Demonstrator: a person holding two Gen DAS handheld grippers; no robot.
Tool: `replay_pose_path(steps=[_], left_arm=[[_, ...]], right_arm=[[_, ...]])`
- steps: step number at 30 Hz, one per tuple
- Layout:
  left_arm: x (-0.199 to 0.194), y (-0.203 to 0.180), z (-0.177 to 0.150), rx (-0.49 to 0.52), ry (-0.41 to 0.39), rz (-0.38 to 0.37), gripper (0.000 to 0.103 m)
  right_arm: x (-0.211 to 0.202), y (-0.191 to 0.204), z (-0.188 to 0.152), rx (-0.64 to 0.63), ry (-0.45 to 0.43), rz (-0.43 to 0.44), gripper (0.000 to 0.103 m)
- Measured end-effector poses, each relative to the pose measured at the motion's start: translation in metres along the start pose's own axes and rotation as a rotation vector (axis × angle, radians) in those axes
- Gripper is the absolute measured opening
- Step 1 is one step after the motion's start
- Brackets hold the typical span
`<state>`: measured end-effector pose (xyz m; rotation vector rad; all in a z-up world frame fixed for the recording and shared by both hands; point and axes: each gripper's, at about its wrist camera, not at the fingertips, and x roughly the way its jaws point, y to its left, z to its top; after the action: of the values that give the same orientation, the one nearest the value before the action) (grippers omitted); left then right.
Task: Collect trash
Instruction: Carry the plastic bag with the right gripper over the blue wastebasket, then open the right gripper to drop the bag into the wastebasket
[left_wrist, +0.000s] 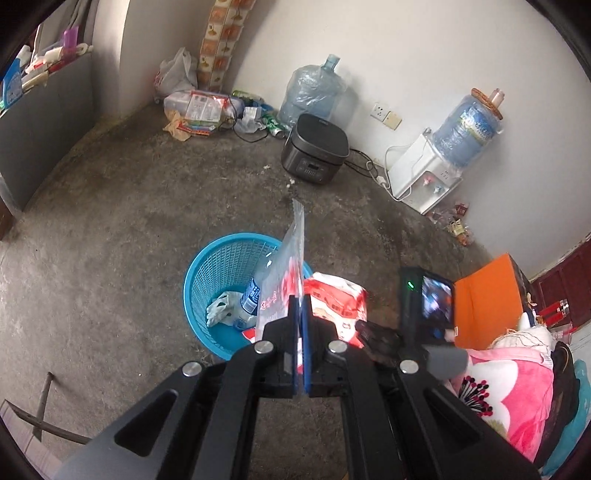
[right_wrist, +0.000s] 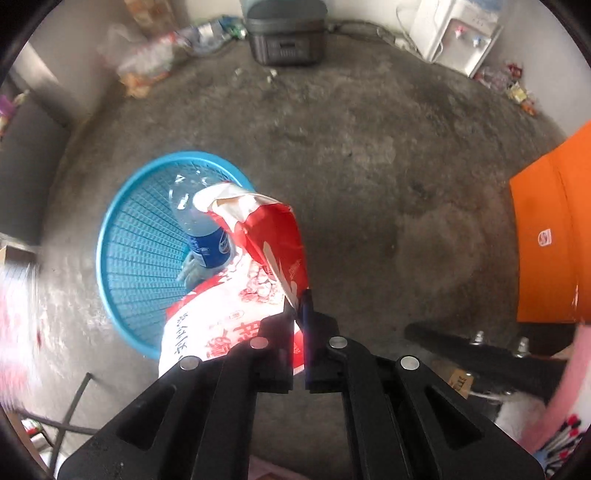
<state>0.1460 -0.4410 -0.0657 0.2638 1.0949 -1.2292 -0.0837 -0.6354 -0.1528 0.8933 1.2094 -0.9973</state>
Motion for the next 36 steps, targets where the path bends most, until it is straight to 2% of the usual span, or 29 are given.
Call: replay_pose_path(steps=[2,3,4,6,10,13,20,22,24,25,29,36], left_arm=[[0.005,0.006,0.0,-0.013,0.007,0.008,0.001],[0.007,0.007,0.0,-0.017,0.01,0.011,0.001],[0.008,0.008,0.0,-0.02,0.012,0.015,0.001],[0.011,0.01,0.002,-0.022,0.013,0.021,0.001],[0.016,0.013,0.004,-0.03,0.016,0.029,0.001],[0.021,0.013,0.006,-0.035,0.023,0.035,0.001],[0.049,0.009,0.022,-0.037,0.049,0.05,0.002],[0.061,0.009,0.028,-0.044,0.055,0.068,0.007],[0.071,0.011,0.031,-0.06,0.078,0.069,0.021],[0.072,0.013,0.03,-0.082,0.085,0.063,0.024],[0.058,0.013,0.026,-0.108,0.048,0.028,0.043],[0.017,0.006,0.027,-0.118,-0.03,0.048,0.049]], right_arm=[[0.009,0.007,0.01,0.015,0.014,0.002,0.019],[0.007,0.006,0.012,0.023,0.014,0.017,0.033],[0.008,0.008,0.015,0.028,0.014,0.019,0.042],[0.002,0.011,0.018,0.03,0.004,0.036,0.043],[-0.014,0.009,0.019,0.042,-0.055,0.125,0.053],[-0.022,-0.001,0.018,0.072,-0.099,0.214,0.054],[-0.043,-0.033,0.0,0.139,-0.132,0.287,0.054],[-0.043,-0.037,-0.007,0.133,-0.122,0.289,0.054],[-0.044,-0.039,-0.013,0.132,-0.11,0.288,0.054],[-0.044,-0.04,-0.017,0.134,-0.105,0.29,0.054],[-0.042,-0.039,-0.026,0.12,-0.092,0.289,0.054],[-0.053,-0.028,-0.035,0.087,-0.107,0.316,0.054]])
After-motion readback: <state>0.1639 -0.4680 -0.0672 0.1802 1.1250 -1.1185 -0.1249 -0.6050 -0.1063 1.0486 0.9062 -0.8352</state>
